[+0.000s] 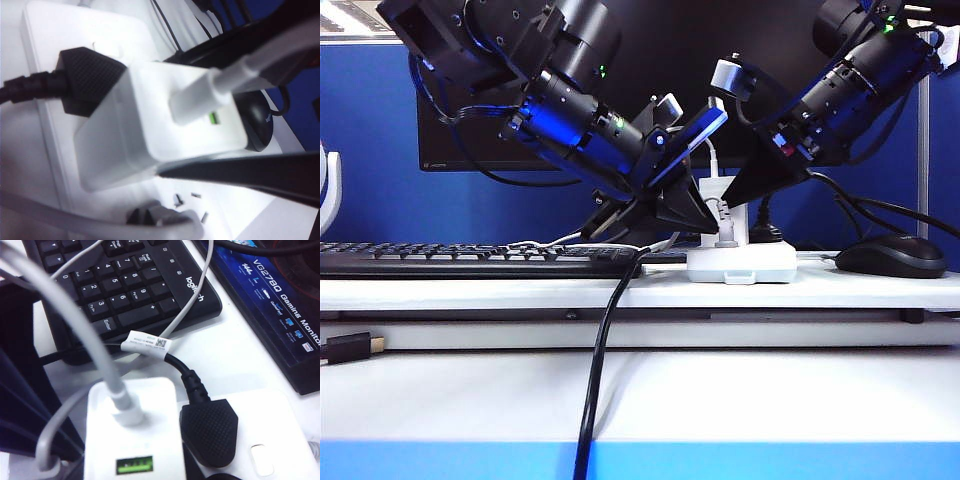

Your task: Unplug the white charger from the socket, then place it next to the socket.

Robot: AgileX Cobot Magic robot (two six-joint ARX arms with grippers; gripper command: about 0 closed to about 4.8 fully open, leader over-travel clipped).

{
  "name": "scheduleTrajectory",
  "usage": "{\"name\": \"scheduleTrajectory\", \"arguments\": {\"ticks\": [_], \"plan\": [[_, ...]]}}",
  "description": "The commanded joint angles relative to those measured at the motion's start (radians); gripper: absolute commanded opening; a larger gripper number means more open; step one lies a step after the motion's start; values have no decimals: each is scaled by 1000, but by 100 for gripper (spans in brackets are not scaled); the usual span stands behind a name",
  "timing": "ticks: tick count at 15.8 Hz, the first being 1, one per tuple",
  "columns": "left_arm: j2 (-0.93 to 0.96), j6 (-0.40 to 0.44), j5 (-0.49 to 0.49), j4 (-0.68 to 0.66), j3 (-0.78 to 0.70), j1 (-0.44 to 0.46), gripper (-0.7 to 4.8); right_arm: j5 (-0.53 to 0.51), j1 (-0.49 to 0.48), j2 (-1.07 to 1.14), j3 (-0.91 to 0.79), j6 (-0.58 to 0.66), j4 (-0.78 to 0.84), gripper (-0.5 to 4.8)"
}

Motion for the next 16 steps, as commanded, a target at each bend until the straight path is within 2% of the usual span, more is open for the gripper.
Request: {"name": "scheduleTrajectory", "arguments": {"ticks": [1, 4, 10, 14, 16], "plan": [[3, 19, 12, 6, 4, -2, -4, -18, 6, -4, 3, 2, 13, 84], [5, 69, 14, -23, 4, -1, -5, -18, 6, -4, 3, 8, 14, 84], [31, 68, 9, -27, 4, -2, -4, -23, 6, -4, 3, 13, 18, 84], [37, 68, 11, -29, 4, -3, -4, -96, 6, -5, 3, 130, 90, 72], [37, 68, 11, -41, 4, -3, -4, -100, 6, -13, 3, 100, 129, 72]]}}
